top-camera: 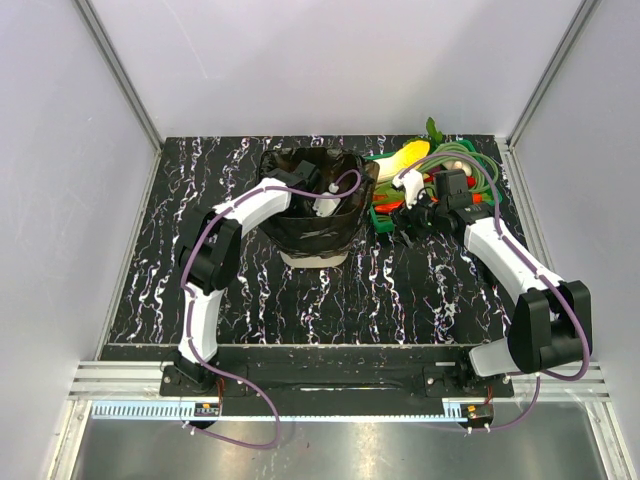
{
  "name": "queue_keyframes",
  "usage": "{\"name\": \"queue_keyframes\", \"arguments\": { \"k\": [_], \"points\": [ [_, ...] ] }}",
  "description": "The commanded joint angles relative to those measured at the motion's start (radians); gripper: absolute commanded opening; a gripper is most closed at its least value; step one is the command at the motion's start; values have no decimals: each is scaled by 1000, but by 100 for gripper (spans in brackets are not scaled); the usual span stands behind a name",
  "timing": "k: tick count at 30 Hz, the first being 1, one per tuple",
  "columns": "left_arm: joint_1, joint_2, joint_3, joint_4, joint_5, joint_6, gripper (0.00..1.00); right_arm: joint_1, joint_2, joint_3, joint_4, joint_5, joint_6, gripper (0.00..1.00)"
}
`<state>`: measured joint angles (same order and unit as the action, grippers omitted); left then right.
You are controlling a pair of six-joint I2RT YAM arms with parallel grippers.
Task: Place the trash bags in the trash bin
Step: Place the trash bag in the trash bin.
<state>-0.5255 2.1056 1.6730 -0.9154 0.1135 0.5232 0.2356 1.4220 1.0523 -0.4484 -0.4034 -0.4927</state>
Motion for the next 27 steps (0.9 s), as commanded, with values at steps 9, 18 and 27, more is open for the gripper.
{"name": "queue_keyframes", "arguments": {
  "k": [9,18,27],
  "points": [
    [-5,24,-33,-14,5,26,80,4,3,8,8,8,-10,74],
    [-5,37,-35,-14,12,43,83,4,5,6,10,8,-10,74],
    [-7,48,-35,-30,3,66,87,4,6,8,8,6,-6,74]
  ]
}}
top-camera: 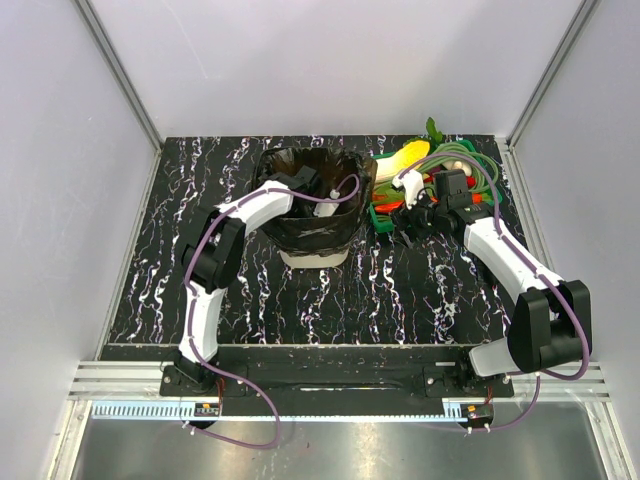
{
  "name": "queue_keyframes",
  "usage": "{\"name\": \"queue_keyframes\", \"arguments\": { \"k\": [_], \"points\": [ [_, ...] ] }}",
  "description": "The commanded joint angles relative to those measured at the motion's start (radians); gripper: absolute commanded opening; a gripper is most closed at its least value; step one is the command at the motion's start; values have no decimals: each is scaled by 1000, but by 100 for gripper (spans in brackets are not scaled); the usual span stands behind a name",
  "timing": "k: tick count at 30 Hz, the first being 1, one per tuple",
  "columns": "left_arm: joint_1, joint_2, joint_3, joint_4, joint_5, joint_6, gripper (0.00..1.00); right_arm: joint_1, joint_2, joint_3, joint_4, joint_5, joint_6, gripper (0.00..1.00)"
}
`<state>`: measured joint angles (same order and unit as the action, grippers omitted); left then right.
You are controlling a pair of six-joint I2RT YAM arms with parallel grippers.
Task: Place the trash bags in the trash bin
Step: Place the trash bag in the trash bin.
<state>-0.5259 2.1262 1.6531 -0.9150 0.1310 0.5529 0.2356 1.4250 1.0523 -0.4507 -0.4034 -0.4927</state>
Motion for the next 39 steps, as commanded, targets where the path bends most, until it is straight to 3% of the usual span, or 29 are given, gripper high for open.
{"name": "queue_keyframes", "arguments": {
  "k": [1,14,39],
  "points": [
    [-6,31,-12,-36,-17,39,87,4,5,8,12,8,-7,74],
    [-6,41,1,-68,-28,38,89,4,8,8,12,9,-7,75],
    [-5,-166,134,-91,-1,50,93,4,9,11,6,8,-6,75]
  ]
}}
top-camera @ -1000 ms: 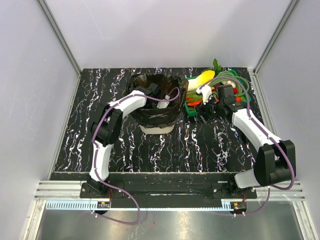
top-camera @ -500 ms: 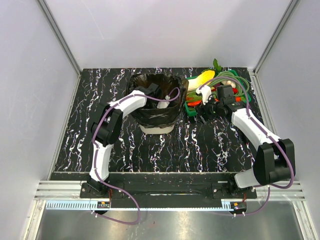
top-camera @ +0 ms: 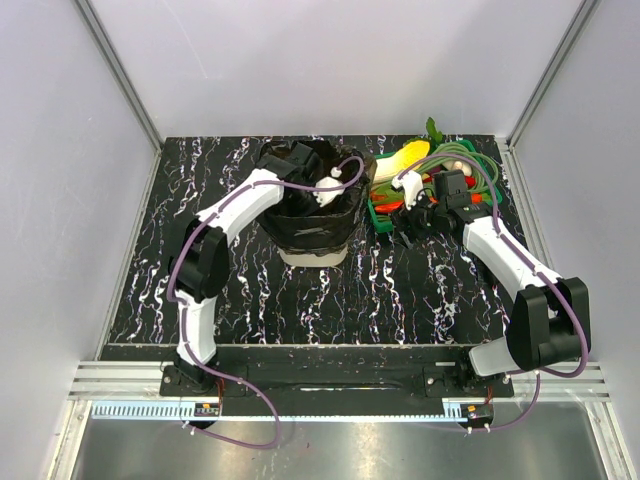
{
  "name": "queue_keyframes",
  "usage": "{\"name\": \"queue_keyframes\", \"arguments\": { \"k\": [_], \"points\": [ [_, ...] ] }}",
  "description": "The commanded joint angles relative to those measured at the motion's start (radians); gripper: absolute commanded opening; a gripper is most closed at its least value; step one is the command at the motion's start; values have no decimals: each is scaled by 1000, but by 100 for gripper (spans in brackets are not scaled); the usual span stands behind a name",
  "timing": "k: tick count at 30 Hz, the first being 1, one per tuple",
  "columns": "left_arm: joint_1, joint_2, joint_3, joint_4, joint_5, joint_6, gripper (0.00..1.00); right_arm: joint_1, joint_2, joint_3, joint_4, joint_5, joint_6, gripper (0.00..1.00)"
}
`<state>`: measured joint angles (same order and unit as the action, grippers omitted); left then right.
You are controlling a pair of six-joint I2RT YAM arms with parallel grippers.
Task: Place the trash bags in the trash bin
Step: Place the trash bag in the trash bin.
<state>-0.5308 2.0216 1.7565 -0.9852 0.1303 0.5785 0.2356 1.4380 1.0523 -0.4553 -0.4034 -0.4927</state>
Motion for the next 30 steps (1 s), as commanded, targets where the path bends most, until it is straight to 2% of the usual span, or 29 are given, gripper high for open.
{"name": "queue_keyframes", "arguments": {
  "k": [1,9,19,23,30],
  "points": [
    [-1,-63,29,-20,0,26,93,4,-7,11,12,9,-7,75],
    [-1,-107,46,-24,6,27,94,4,-14,28,7,2,11,75],
    [14,-182,150,-56,-4,46,99,4,-37,152,-63,-29,23,75],
    [40,-215,173,-58,51,34,99,4,-44,219,-94,-26,19,75],
    [89,-277,192,40,162,-48,99,4,-33,403,-102,-75,81,76]
  ]
}}
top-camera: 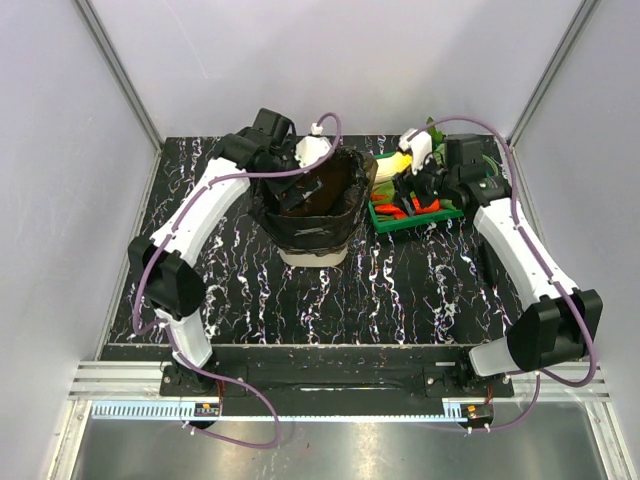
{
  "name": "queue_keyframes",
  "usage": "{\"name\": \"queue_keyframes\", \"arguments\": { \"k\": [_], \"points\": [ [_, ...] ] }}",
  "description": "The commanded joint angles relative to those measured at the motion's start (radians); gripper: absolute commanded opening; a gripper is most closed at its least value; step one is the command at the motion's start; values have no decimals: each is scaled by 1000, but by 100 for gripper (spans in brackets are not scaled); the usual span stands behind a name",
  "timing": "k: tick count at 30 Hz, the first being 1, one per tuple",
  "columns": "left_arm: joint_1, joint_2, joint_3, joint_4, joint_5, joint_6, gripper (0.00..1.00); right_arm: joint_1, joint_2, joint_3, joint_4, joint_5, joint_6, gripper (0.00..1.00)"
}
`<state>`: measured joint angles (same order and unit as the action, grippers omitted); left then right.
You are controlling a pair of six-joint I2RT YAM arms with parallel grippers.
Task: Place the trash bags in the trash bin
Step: Place the trash bag in the trash bin.
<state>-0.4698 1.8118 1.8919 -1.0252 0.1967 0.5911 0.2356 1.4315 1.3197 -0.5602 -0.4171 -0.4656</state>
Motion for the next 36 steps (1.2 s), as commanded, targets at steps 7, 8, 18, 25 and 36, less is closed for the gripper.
{"name": "queue_keyframes", "arguments": {
  "k": [7,8,18,25,36],
  "points": [
    [175,-140,78,241,329,-269,99,5,101,380,-6,-156,165,77],
    [206,-147,73,269,378,-308,99,5,115,395,3,-164,177,77],
    [393,-155,18,462,530,-468,99,7,208,415,65,-175,219,78],
    [421,-82,32,482,586,-479,88,8,201,377,91,-183,226,78],
    [428,15,62,465,635,-467,69,7,156,325,92,-170,217,78]
  ]
}}
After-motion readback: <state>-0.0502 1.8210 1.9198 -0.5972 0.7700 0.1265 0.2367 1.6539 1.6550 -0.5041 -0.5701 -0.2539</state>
